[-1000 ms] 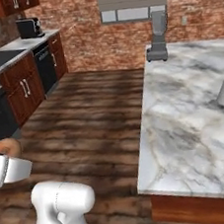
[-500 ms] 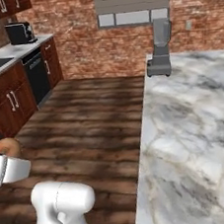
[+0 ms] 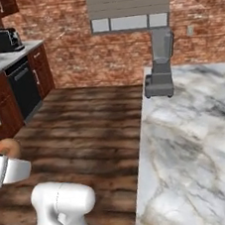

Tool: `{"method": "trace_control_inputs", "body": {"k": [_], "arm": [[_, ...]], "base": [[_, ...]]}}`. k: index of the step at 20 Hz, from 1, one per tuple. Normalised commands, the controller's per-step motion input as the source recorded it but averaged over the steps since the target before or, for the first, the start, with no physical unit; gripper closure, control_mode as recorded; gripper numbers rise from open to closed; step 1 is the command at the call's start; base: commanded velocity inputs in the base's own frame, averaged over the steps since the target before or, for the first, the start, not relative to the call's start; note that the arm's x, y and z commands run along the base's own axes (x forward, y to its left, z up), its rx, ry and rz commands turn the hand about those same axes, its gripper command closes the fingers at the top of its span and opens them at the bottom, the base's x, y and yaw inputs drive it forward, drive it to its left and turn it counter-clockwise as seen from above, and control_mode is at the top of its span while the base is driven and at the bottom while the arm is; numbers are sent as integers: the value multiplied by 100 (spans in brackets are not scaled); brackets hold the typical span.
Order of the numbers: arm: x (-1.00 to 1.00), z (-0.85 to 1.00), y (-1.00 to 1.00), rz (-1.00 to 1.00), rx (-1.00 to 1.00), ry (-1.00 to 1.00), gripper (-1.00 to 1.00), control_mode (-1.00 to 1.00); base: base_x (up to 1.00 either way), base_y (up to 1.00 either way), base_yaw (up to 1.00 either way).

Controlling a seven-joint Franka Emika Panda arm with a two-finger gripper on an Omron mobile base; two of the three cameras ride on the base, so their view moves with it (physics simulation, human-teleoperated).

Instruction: Grab the onion and lime from the fridge, place them in the blender, close the lid, and turn on the blender to create a marinade.

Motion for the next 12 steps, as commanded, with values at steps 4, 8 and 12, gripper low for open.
{"method": "trace_control_inputs", "body": {"k": [4, 8, 12], "arm": [[0, 0, 0, 0, 0, 0, 100, 100], [0, 0, 0, 0, 0, 0, 100, 100], [0, 0, 0, 0, 0, 0, 100, 100]], "base": [[100, 5, -17], [100, 21, -23], [100, 27, -25]]}}
